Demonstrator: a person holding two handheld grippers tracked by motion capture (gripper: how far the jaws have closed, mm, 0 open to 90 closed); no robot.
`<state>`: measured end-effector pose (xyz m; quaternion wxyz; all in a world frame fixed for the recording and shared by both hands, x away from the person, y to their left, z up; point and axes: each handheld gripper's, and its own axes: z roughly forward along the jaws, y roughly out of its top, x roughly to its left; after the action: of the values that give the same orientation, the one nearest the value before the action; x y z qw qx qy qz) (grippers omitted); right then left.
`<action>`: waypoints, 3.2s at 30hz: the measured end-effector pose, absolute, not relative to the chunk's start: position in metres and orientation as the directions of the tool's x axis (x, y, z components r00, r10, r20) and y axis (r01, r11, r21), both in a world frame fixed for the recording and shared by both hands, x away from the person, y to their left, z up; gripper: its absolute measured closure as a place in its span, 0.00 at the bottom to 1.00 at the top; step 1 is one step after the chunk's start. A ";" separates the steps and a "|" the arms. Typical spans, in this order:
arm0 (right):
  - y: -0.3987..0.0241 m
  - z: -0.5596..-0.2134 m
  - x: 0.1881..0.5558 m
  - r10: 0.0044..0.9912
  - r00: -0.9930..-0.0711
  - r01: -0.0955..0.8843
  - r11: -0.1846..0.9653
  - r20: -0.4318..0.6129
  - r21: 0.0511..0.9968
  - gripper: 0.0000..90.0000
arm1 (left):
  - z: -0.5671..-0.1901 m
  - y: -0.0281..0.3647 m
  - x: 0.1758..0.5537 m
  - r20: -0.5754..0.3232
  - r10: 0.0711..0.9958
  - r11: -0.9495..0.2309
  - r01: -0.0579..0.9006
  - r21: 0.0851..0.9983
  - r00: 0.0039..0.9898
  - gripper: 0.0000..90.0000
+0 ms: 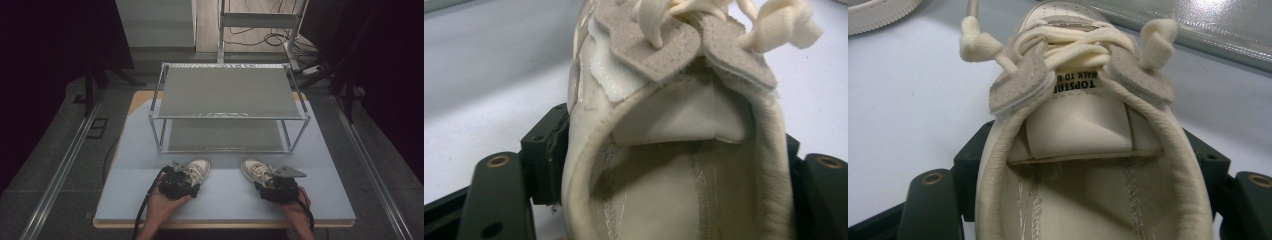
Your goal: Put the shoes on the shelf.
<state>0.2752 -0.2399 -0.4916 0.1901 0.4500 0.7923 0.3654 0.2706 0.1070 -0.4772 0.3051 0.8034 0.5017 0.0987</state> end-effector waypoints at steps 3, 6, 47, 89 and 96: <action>-0.240 -0.492 0.275 0.851 -0.525 0.574 0.329 0.029 0.750 0.31 | -0.477 0.109 0.271 -0.151 0.863 -0.312 0.744 0.591 0.482 0.31; -0.240 -0.491 0.275 0.851 -0.525 0.572 0.329 0.028 0.751 0.31 | -0.477 0.111 0.271 -0.152 0.859 -0.317 0.741 0.592 0.489 0.32; -0.253 -0.477 0.275 0.863 -0.500 0.561 0.260 0.071 0.786 0.32 | -0.461 0.124 0.273 -0.195 0.845 -0.258 0.700 0.666 0.497 0.33; -0.227 -0.452 0.335 0.876 -0.478 0.554 0.245 0.064 0.796 0.32 | -0.439 0.078 0.344 -0.117 0.846 -0.315 0.666 0.676 0.520 0.33; -0.216 -0.452 0.346 0.876 -0.478 0.556 0.251 0.058 0.792 0.32 | -0.444 0.073 0.357 -0.117 0.855 -0.311 0.679 0.664 0.506 0.33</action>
<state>0.3461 -0.2157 -0.4520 0.2034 0.4686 0.7643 0.3936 0.3572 0.0729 -0.4435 0.3377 0.7993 0.4799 0.1297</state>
